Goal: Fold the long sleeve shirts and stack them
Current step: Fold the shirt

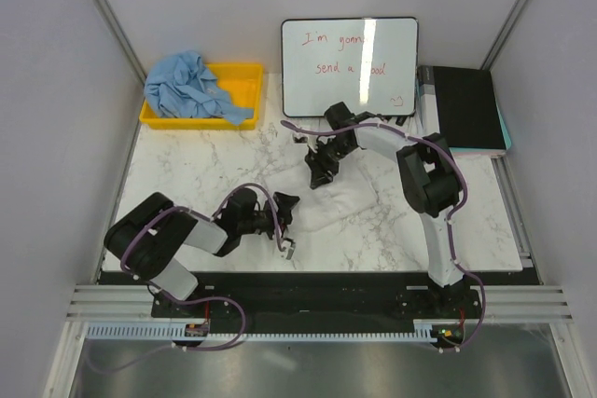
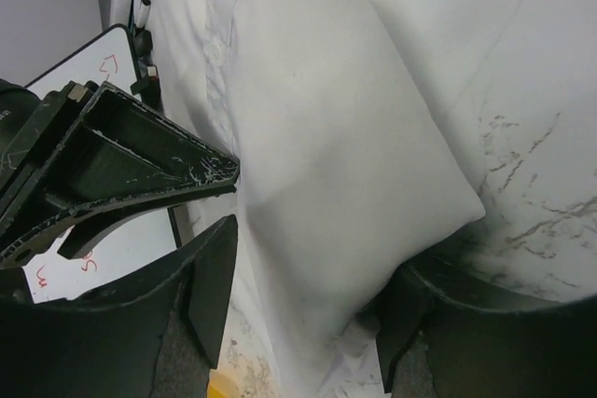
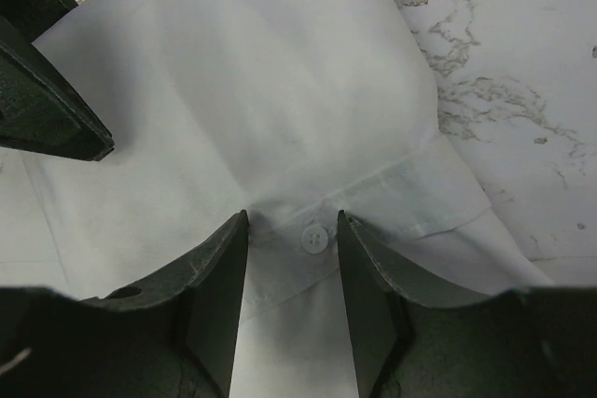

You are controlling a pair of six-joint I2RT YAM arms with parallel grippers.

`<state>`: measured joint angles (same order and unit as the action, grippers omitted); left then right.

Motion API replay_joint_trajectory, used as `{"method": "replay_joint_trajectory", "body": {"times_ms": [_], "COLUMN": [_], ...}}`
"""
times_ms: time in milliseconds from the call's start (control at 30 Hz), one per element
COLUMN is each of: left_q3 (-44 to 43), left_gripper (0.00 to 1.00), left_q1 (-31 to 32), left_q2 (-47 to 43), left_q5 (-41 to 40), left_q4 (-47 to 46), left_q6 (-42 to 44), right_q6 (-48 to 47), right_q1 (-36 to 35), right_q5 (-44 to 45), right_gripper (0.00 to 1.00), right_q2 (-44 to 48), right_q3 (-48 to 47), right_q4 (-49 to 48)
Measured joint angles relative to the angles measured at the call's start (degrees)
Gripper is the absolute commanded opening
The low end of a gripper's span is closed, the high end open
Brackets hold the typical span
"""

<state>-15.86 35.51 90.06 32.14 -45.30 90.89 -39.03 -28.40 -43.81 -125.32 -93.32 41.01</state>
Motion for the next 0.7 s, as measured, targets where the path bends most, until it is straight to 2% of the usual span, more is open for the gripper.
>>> {"method": "replay_joint_trajectory", "body": {"times_ms": [33,100,133,233,300,567,700], "left_q3": [-0.07,-0.07,-0.02,0.28,0.28,-2.78,-4.92], "left_gripper": [0.49,0.39,0.29,0.1,0.03,0.02,0.02], "left_q1": [0.0,0.04,0.04,0.15,0.26,1.97,3.72], "left_q2": [0.22,0.07,-0.2,-3.21,-7.04,-15.93,-16.96], "left_q5": [0.02,0.04,0.09,0.55,1.09,1.44,1.31], "left_q4": [0.2,1.38,2.62,7.72,11.78,26.51,31.01], "left_q6": [-0.11,-0.46,-0.66,-0.87,-1.46,-5.73,-7.87], "right_q6": [0.0,0.04,0.31,2.21,4.55,7.58,7.87], "right_q1": [-0.09,-0.09,0.04,0.94,2.27,14.82,16.02], "right_q5": [-0.15,-0.35,-0.66,-2.12,-2.73,0.76,1.2], "right_gripper": [0.54,0.62,0.64,0.7,0.72,0.7,0.66], "right_q2": [0.02,0.15,0.22,0.33,0.35,2.58,2.67], "right_q3": [0.07,0.13,0.15,-0.24,-1.31,-2.4,-1.77], "right_q4": [0.04,0.17,0.33,1.46,2.82,4.39,4.72]}}
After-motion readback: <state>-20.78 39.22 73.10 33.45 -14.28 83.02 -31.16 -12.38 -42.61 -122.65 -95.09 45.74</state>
